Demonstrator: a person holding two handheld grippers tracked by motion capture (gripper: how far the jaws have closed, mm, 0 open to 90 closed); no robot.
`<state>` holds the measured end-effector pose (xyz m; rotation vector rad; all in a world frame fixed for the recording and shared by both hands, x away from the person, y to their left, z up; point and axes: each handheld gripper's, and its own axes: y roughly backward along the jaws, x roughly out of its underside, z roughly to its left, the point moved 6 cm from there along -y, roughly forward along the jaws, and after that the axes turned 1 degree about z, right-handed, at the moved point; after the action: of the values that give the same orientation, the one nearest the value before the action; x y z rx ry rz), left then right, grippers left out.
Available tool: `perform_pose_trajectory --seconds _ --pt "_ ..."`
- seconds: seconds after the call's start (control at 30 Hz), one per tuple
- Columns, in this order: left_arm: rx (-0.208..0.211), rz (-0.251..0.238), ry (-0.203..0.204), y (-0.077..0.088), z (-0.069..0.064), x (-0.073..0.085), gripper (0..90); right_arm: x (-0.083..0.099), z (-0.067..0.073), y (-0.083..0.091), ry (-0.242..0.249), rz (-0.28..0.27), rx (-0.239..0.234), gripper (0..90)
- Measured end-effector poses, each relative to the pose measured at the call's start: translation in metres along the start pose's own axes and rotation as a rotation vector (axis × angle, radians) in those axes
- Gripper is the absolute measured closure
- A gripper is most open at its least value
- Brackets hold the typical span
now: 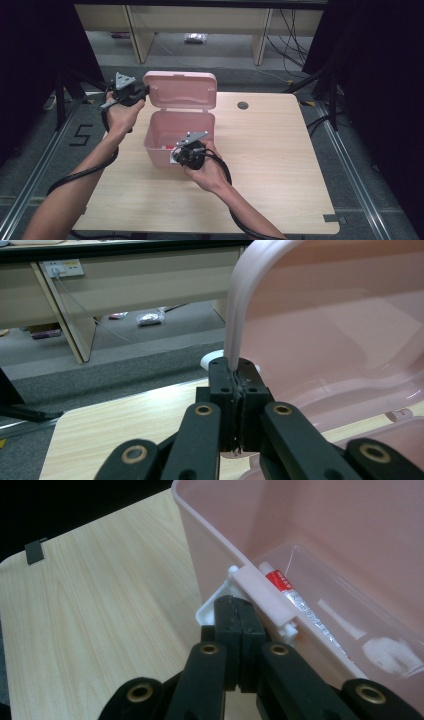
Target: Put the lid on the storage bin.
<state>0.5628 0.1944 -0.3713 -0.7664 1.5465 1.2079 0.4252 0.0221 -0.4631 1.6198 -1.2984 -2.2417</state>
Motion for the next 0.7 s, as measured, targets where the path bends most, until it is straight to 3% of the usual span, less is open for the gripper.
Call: perform_pose_trajectory --seconds 0.7 --pt "-0.007 -0.031 -0.007 0.0086 -0.0022 0.0072 87.4 0.0002 0.0002 0.0003 0.010 0.000 0.008 90.0"
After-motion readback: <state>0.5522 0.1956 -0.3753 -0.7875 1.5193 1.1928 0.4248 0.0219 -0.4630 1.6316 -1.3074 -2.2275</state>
